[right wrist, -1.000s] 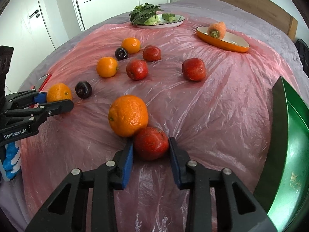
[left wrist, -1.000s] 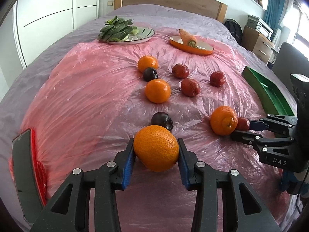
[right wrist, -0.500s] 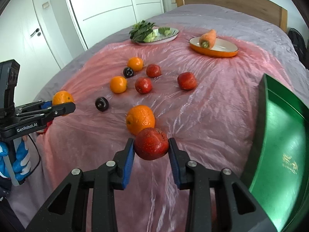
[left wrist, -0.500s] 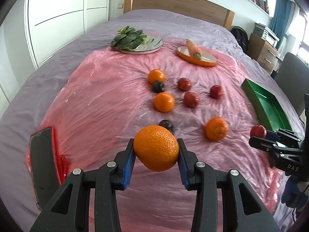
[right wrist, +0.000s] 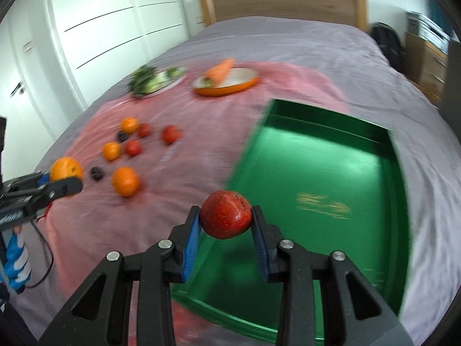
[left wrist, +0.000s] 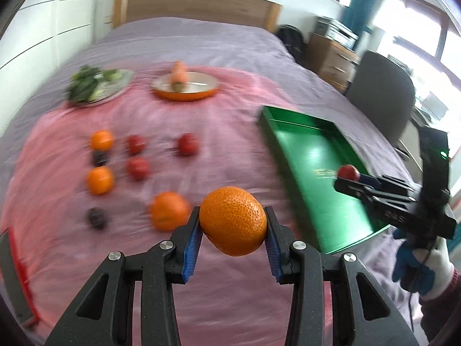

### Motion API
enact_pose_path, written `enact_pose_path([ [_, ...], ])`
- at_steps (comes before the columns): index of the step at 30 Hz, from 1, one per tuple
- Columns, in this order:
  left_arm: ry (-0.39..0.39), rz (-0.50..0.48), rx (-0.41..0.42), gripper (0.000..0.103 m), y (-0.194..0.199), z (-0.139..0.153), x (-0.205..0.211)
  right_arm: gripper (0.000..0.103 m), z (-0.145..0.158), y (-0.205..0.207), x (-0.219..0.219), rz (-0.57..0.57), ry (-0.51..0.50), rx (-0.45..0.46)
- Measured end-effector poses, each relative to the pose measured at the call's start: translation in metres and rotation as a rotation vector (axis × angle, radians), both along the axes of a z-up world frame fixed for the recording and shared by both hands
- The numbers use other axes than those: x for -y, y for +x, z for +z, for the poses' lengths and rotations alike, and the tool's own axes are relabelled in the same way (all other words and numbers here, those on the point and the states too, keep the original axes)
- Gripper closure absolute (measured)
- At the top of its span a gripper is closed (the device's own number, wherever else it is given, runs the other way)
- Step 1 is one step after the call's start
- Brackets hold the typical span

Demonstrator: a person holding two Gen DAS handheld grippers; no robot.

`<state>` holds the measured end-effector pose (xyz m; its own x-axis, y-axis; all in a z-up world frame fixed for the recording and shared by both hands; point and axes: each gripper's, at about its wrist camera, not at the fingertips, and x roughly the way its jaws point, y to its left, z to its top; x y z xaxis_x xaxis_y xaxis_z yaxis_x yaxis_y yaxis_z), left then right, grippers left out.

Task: Organize fruits
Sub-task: 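Carry the orange and tomato over the green tray with both grippers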

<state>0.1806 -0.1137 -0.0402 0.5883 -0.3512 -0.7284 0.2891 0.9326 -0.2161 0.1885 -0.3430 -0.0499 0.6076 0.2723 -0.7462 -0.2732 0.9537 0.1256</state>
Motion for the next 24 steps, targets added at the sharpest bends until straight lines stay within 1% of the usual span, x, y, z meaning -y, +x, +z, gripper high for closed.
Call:
enact_pose_path([
  [5, -0.003, -0.102, 0.003, 0.067, 0.006, 0.005, 0.057, 0.051, -0.009, 0.006, 0.046, -0.098, -0.01, -0.007],
  [8, -0.013, -0.144, -0.015, 0.067, 0.016, 0.001, 0.089, 0.051, -0.016, 0.011, 0.067, -0.143, -0.014, -0.019],
  [11, 0.011, -0.17, -0.024, 0.067, 0.025, -0.007, 0.114, 0.051, -0.023, 0.018, 0.083, -0.177, -0.024, -0.033],
  [17, 0.061, -0.182, -0.062, 0.067, 0.035, -0.028, 0.141, 0.051, -0.031, 0.024, 0.102, -0.217, -0.053, -0.04],
  [24, 0.104, -0.2, -0.087, 0.067, 0.031, -0.046, 0.153, 0.05, -0.045, 0.024, 0.106, -0.23, -0.064, -0.057],
])
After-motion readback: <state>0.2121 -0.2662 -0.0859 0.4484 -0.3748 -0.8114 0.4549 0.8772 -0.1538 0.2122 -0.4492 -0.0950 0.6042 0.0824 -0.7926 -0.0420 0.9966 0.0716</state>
